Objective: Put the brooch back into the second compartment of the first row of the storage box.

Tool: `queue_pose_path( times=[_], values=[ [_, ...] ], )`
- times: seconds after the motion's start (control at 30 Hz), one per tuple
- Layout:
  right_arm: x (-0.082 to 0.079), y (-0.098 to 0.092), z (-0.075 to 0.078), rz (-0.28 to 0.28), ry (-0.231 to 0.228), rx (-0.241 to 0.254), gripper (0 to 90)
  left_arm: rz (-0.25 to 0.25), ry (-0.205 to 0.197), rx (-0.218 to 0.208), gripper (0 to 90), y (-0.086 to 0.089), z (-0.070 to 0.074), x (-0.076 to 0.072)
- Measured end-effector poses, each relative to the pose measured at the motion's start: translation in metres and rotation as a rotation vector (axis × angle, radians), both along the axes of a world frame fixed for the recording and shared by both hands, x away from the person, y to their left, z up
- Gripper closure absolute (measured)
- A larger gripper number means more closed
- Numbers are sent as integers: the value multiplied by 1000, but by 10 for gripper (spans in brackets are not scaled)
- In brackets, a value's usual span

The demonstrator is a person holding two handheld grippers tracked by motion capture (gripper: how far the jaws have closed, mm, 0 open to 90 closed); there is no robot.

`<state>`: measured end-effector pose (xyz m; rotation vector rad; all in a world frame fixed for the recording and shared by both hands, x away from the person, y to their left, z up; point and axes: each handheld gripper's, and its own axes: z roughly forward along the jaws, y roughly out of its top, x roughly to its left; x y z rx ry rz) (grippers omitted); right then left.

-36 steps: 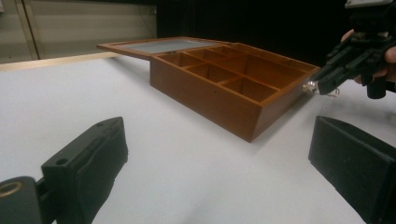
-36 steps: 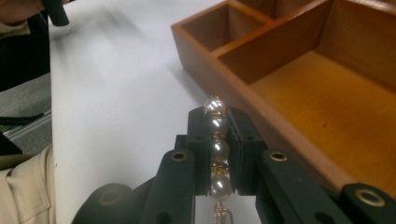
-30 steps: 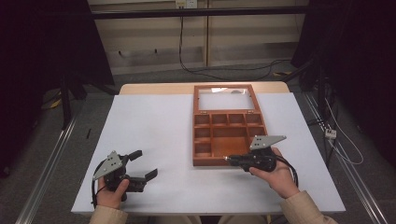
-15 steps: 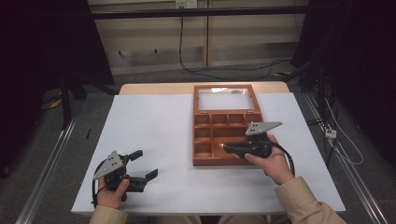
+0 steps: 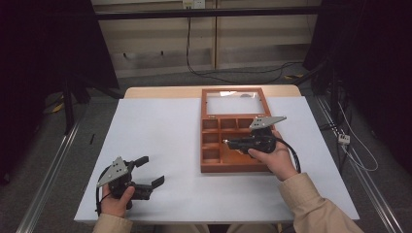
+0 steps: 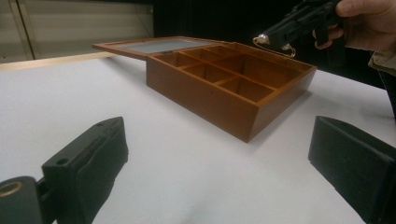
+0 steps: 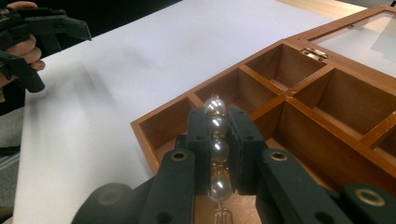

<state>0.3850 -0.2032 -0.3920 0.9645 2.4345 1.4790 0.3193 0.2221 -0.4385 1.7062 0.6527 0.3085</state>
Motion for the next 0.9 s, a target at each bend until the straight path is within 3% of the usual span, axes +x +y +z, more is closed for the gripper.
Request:
queue_pose_path(
  times=[0.9],
  values=[
    [27,10,3,-32,-7,3,807,-5,-6,0,46,-1,1,0]
  ],
)
